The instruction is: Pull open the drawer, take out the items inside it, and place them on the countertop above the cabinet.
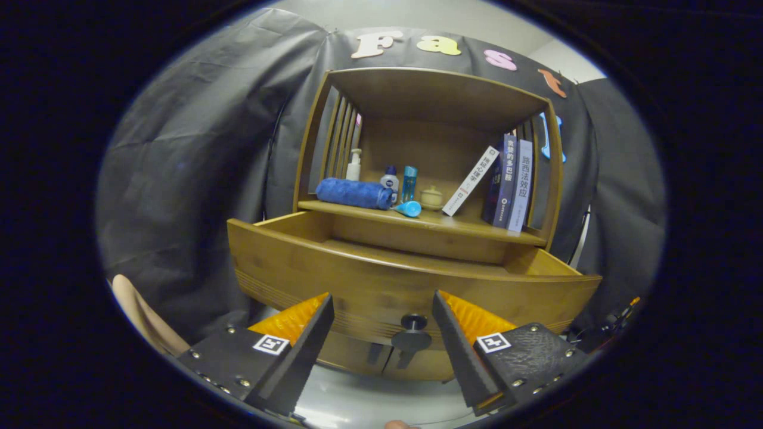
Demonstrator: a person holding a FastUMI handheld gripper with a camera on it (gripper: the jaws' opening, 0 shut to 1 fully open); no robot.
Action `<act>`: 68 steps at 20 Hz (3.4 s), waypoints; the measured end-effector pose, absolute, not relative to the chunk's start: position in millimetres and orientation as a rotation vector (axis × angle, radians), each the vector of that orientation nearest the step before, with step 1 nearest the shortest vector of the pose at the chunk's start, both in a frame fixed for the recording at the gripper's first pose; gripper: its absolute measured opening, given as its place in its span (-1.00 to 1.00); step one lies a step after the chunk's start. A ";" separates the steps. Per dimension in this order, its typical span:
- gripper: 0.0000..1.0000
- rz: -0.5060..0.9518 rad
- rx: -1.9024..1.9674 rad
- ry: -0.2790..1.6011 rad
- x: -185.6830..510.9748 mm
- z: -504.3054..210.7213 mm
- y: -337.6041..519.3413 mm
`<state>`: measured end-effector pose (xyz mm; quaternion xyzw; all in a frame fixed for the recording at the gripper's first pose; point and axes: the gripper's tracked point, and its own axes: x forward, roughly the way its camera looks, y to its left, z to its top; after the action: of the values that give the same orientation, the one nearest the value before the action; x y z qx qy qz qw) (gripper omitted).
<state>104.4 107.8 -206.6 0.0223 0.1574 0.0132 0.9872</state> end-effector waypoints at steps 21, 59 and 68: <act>0.97 -0.091 -0.023 0.336 129.3 -225.4 105.3; 0.97 -0.167 -0.035 0.337 280.1 -245.3 84.0; 0.95 -0.162 -0.067 0.320 293.7 -243.1 84.4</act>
<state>293.7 84.4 -243.1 -0.0332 0.1592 -0.0803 0.9834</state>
